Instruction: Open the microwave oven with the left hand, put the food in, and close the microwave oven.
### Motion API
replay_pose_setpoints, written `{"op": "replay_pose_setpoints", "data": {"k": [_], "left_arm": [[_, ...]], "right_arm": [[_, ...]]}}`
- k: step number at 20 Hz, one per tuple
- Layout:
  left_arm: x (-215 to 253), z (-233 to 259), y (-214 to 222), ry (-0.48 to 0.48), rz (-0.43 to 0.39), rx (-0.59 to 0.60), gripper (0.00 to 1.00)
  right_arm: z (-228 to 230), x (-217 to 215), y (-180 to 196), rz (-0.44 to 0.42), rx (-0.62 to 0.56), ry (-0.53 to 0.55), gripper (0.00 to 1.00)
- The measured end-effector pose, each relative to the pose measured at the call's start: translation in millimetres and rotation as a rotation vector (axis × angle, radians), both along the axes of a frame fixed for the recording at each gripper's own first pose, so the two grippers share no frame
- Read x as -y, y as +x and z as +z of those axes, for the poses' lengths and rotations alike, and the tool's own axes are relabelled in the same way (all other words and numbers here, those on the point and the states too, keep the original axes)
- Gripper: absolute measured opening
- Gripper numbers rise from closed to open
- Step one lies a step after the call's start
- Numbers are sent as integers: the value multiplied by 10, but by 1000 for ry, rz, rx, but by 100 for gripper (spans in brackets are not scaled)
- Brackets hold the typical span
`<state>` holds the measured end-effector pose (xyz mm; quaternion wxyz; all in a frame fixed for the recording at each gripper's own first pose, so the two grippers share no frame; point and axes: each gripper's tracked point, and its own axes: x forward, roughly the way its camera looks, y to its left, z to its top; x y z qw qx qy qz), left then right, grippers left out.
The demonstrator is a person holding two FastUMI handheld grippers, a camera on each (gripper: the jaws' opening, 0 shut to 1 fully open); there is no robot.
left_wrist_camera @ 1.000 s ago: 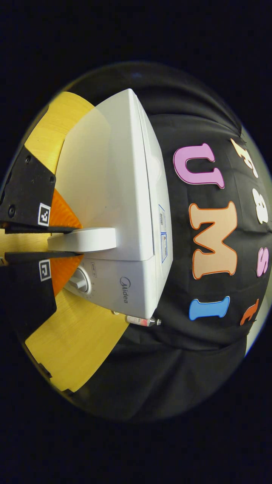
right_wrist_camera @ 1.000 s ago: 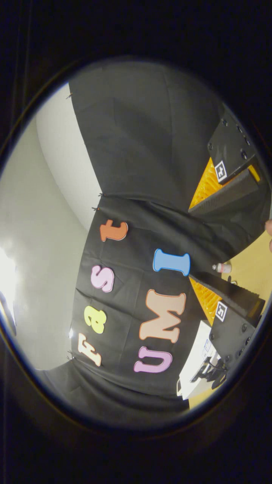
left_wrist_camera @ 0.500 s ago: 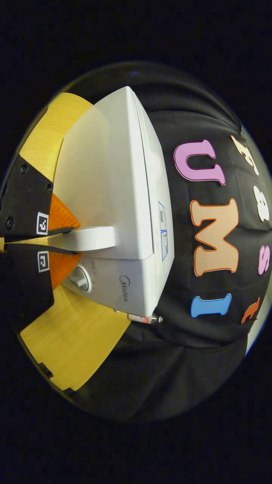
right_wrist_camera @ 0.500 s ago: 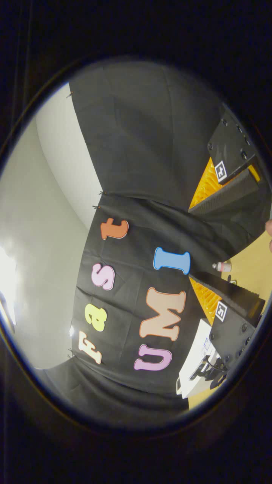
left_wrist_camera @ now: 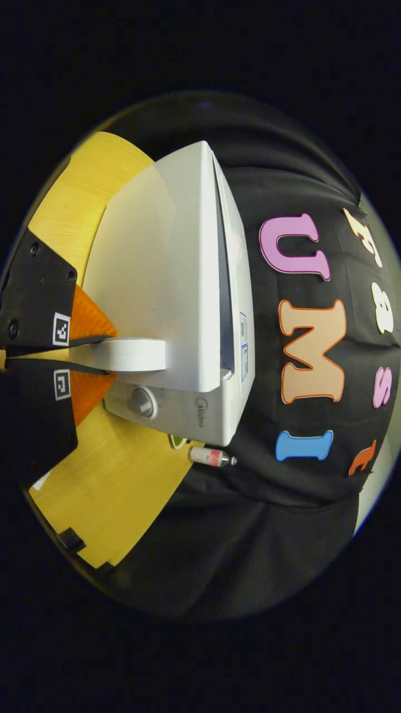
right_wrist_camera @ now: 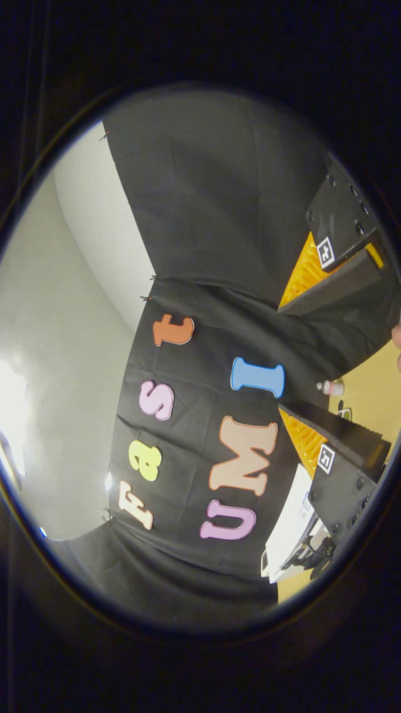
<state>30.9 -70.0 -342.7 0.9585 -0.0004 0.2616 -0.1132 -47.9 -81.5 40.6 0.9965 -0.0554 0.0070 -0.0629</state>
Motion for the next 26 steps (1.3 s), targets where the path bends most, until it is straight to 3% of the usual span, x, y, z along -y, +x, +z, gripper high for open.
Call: {"op": "replay_pose_setpoints", "data": {"k": [4,5,6,9,16,21,23,26], "left_arm": [[-185,31,-381,-35,0,-31,2],[-236,53,-496,-29,-4,-31,10],[-328,170,-554,-38,19,1,11],[-495,682,-802,-141,54,115,100],[-1356,1695,-1353,-124,232,316,96],[-1750,2307,-1551,-36,337,428,96],[-1754,2427,-1536,14,337,443,92],[-1369,2534,-1234,-4,264,466,95]], "right_arm": [[-111,-407,118,102,-18,25,97],[-122,-522,141,130,-15,26,97],[-145,-630,157,154,-14,26,97],[-198,-936,241,219,-16,53,97],[-402,-1537,353,335,-40,101,97],[-832,-1915,321,408,-113,143,97],[-1021,-2022,276,432,-153,154,98],[-1060,-2002,270,438,-150,143,97]]}}
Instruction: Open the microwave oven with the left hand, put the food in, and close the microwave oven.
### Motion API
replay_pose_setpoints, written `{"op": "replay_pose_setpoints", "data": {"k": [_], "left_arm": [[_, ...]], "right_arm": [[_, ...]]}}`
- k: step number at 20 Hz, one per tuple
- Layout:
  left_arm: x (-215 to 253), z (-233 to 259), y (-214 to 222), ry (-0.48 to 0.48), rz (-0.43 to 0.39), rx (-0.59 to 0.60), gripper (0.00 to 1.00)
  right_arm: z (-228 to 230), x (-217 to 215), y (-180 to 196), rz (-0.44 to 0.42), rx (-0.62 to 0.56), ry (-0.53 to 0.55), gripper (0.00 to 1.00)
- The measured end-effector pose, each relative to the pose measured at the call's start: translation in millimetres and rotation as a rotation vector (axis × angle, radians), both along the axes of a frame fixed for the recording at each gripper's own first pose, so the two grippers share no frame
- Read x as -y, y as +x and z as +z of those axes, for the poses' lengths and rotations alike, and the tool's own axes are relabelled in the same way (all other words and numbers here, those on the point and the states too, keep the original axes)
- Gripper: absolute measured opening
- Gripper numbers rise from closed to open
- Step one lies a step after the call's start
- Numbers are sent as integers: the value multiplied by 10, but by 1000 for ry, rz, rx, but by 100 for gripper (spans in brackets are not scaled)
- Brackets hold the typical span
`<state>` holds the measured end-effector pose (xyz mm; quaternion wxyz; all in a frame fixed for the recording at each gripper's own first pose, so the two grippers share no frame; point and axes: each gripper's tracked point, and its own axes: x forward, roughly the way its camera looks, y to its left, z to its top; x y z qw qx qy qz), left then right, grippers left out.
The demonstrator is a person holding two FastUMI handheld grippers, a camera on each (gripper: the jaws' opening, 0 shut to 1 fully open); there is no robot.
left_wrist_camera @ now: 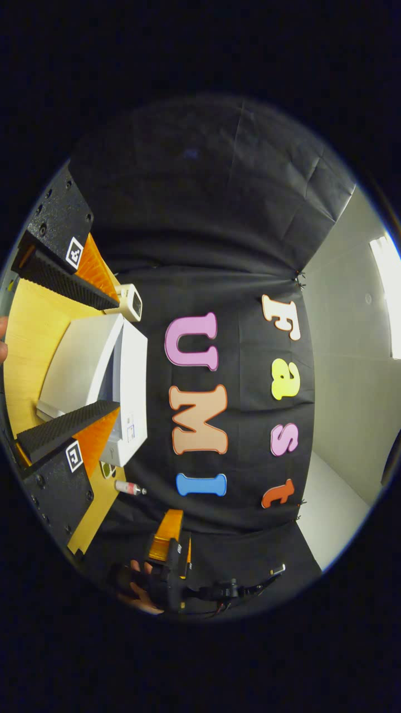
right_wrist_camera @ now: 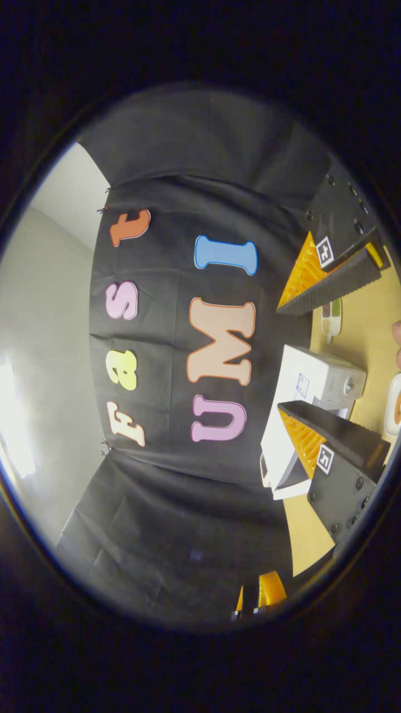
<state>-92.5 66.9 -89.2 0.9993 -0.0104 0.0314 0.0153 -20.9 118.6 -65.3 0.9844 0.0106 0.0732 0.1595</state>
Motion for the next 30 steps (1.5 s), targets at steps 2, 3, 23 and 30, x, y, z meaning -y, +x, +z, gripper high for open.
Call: {"op": "replay_pose_setpoints", "data": {"k": [2,3,23,30], "left_arm": [[337,-29,344,-13,-67,-8,96],[510,-83,531,-20,-98,-21,96],[1694,-1516,1310,-112,-265,-468,96],[1391,-1560,1149,-89,-196,-483,97]], "right_arm": [[-11,131,-3,-14,11,-22,97],[-12,253,-8,-30,16,-31,97],[-971,1146,-347,-129,-155,-15,97],[-2529,279,-1270,225,-455,-89,98]]}}
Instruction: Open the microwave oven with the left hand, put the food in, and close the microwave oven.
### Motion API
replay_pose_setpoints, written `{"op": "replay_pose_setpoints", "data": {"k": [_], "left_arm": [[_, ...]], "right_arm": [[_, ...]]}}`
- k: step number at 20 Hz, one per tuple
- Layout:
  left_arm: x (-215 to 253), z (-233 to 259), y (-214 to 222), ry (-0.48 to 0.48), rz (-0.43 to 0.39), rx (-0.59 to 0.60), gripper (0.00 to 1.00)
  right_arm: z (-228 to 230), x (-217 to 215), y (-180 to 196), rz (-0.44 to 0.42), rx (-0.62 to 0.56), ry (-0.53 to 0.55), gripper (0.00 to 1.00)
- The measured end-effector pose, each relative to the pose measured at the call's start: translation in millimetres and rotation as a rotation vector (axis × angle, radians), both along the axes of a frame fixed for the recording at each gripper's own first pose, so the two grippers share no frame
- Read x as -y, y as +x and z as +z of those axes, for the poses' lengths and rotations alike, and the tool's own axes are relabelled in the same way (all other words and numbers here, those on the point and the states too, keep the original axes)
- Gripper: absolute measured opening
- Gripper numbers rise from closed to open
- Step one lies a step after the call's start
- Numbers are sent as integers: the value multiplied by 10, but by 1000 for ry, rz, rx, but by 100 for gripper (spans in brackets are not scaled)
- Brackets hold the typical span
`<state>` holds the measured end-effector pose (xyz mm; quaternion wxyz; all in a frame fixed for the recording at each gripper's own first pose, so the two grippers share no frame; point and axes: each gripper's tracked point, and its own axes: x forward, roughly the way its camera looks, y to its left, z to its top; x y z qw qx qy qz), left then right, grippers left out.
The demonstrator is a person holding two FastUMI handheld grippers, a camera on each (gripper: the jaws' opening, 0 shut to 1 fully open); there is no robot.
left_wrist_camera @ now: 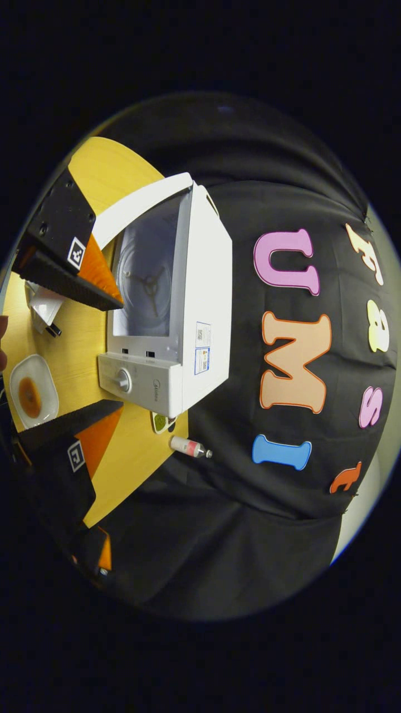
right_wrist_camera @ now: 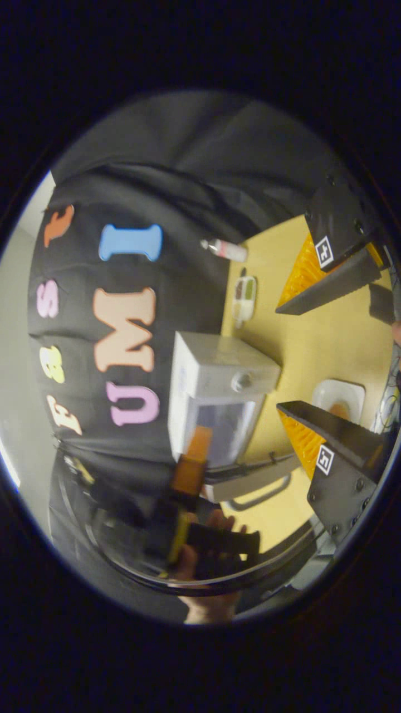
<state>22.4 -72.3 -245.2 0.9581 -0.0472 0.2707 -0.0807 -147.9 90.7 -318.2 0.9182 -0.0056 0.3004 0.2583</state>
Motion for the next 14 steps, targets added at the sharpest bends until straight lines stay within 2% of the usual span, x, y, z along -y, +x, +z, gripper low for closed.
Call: {"op": "replay_pose_setpoints", "data": {"k": [3,6,10,14], "left_arm": [[-93,20,-102,0,20,8,95],[-218,23,-211,-1,46,9,96],[-465,62,-375,9,92,10,94],[-638,181,-535,-8,135,30,96]], "right_arm": [[-515,-297,-307,120,-101,-34,98],[-894,-483,-497,197,-179,-74,98],[-1208,-671,-653,236,-265,-85,98],[-1348,-800,-700,263,-287,-125,98]]}}
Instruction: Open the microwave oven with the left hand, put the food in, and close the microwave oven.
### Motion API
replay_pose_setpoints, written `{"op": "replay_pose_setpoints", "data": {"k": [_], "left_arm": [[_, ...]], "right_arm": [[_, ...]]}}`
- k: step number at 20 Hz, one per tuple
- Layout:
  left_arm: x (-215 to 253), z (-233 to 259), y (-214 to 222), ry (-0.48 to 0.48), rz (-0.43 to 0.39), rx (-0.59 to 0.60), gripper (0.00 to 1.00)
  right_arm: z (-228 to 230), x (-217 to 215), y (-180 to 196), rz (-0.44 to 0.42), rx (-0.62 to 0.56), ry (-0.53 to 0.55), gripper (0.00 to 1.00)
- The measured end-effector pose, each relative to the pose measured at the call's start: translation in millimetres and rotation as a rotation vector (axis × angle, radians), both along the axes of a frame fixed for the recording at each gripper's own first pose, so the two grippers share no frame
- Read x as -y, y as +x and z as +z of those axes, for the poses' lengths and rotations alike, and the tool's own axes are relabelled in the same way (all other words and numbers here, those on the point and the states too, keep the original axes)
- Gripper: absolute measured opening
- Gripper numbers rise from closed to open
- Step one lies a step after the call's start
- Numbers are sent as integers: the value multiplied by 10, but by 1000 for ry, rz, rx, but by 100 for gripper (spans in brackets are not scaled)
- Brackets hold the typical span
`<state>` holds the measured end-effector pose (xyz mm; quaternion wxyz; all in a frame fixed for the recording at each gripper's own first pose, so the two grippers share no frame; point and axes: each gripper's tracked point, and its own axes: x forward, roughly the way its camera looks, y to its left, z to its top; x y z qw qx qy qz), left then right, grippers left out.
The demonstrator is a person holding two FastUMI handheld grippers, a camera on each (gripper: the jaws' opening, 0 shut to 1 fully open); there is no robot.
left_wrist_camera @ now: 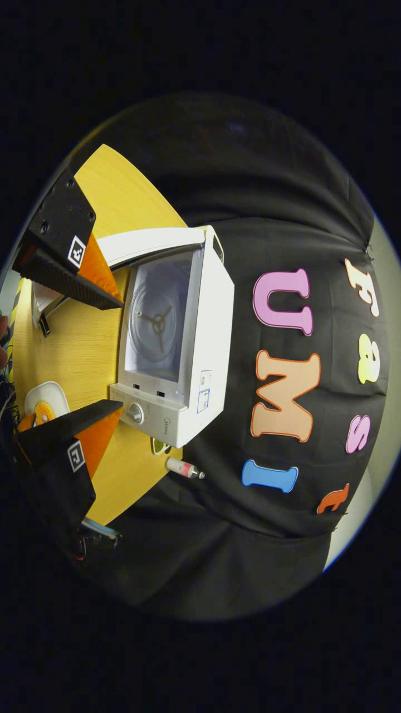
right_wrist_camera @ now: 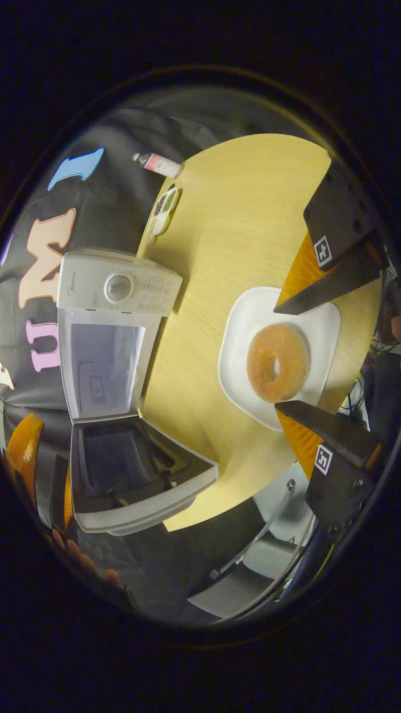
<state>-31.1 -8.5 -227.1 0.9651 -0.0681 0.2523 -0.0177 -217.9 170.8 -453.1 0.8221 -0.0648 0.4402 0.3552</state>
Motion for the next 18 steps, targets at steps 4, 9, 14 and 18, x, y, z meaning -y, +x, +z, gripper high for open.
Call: {"op": "replay_pose_setpoints", "data": {"k": [4,9,14,18], "left_arm": [[-116,185,-124,1,21,34,96],[-276,419,-264,6,50,87,96],[-481,605,-317,12,89,132,96],[-617,688,-357,0,122,151,96]], "right_arm": [[-107,-132,-33,-2,-37,-1,94],[-117,-218,-23,-35,-70,14,70],[-119,-248,-10,-64,-100,23,45],[-21,-247,34,-67,-76,26,52]]}}
